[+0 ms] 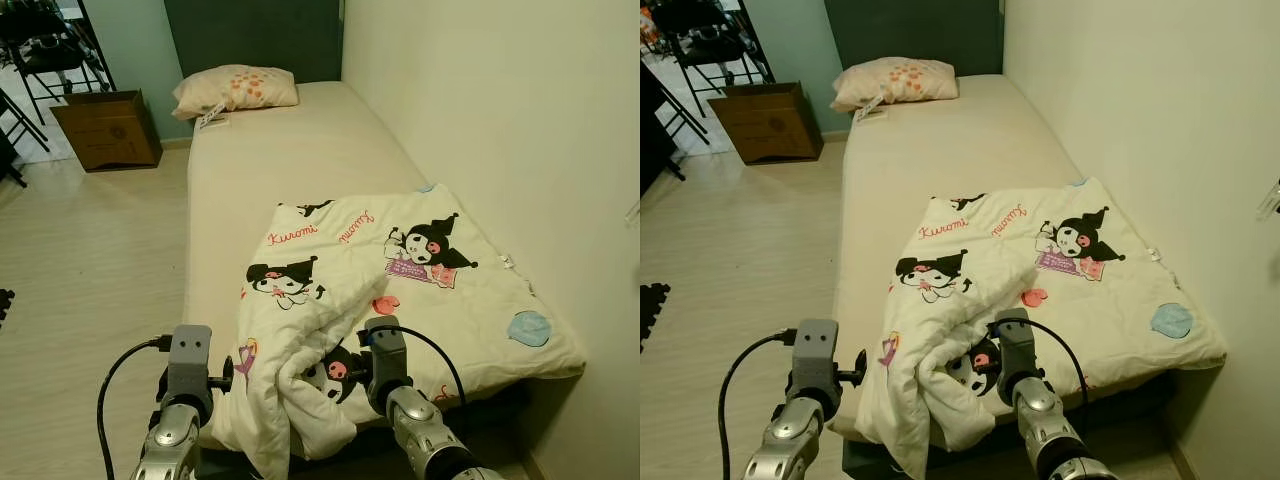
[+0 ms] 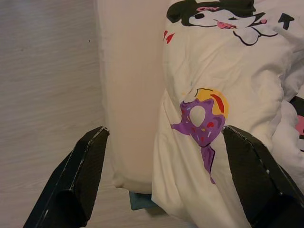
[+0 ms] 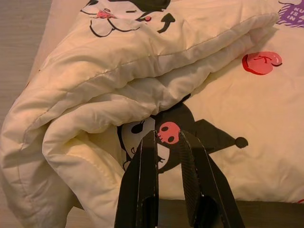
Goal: Clean up the room
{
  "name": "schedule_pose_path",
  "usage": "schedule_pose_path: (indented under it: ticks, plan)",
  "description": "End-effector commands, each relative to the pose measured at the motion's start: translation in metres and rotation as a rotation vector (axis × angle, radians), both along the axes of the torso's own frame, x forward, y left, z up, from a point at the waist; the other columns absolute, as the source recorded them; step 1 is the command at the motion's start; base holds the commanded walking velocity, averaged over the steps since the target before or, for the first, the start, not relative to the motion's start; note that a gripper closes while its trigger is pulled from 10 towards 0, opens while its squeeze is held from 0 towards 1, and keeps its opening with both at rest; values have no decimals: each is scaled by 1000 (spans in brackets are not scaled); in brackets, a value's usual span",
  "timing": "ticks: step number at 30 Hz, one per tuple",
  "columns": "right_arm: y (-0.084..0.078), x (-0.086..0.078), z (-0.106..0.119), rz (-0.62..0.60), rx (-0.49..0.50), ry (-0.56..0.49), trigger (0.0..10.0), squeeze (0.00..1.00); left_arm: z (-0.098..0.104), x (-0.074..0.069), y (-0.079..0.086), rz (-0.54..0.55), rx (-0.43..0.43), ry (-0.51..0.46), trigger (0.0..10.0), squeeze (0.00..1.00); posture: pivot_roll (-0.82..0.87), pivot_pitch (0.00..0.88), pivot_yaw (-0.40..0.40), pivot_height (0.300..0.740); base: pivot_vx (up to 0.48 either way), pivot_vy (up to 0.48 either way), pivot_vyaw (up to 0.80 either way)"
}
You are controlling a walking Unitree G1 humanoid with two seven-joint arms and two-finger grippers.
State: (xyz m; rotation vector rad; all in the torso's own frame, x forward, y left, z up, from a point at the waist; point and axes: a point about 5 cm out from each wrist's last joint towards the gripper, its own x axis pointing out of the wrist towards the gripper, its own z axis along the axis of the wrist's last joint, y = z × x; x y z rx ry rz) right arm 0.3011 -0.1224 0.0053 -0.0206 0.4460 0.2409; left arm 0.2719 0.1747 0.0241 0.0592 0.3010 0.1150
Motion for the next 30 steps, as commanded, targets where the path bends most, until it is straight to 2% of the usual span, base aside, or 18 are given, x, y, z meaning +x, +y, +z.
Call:
schedule_pose_path:
  ticks: [1,6,30]
  plan:
    - [1,-2,-3,-11,14,21,10000,0,-1,-2,5,1,19,12,10000,0,-66,124,17,740,0,0,0]
    - [2,-4,-5,-11,54,39,10000,0,0,0,4,-9,16,11,10000,0,-65,131,23,740,0,0,0]
    - [-1,-7,-9,-9,17,63,10000,0,-3,-2,5,-20,33,36,10000,0,-53,154,26,662,0,0,0]
